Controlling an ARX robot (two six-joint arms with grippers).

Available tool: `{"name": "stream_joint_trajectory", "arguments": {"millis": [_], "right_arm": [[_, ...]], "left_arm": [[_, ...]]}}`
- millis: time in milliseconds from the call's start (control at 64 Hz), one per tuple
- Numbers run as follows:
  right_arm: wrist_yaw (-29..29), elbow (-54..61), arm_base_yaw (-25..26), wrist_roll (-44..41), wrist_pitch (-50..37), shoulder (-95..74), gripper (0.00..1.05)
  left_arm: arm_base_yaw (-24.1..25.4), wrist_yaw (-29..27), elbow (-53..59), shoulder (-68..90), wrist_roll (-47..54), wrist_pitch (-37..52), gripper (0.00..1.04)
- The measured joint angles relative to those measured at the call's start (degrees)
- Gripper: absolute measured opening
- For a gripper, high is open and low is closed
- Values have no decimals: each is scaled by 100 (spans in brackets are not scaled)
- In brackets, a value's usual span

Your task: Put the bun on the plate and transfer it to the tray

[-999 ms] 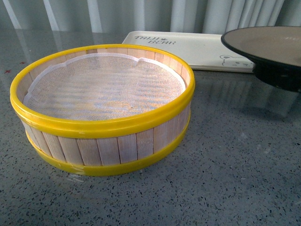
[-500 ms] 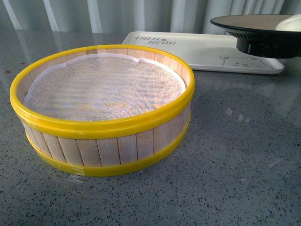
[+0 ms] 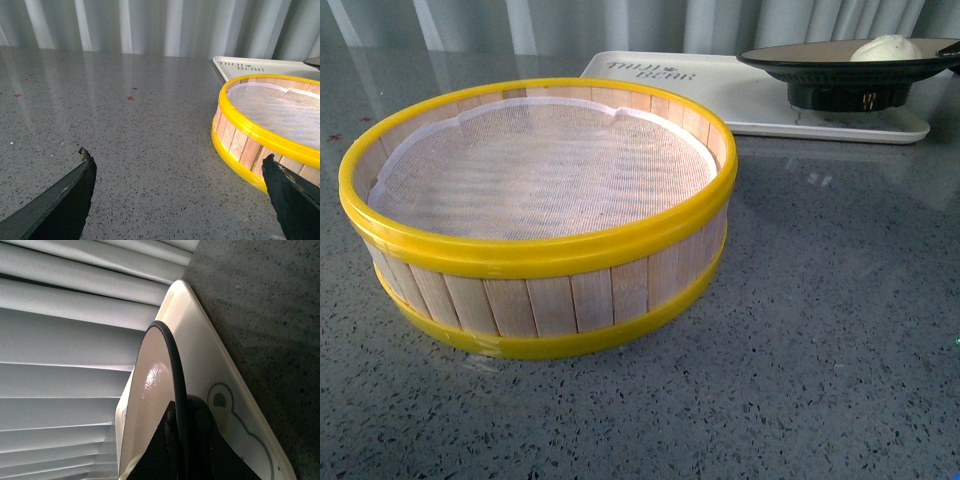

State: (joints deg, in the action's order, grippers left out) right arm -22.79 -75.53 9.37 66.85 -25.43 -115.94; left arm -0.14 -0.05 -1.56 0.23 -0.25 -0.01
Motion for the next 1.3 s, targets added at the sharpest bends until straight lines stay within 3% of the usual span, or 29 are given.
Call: {"name": "stream_joint_trajectory", "arguments": {"millis": [640, 1249, 1296], "right_arm": [[118, -1357, -162, -155, 542, -804, 2], [149, -1491, -297, -190, 726, -931, 2], [142, -1488, -295, -184, 721, -931, 10]], "left_arm": [[0, 0, 2, 0, 0, 0, 98], [0, 0, 2, 0, 0, 0, 98], [0, 0, 2, 0, 0, 0, 98]]}}
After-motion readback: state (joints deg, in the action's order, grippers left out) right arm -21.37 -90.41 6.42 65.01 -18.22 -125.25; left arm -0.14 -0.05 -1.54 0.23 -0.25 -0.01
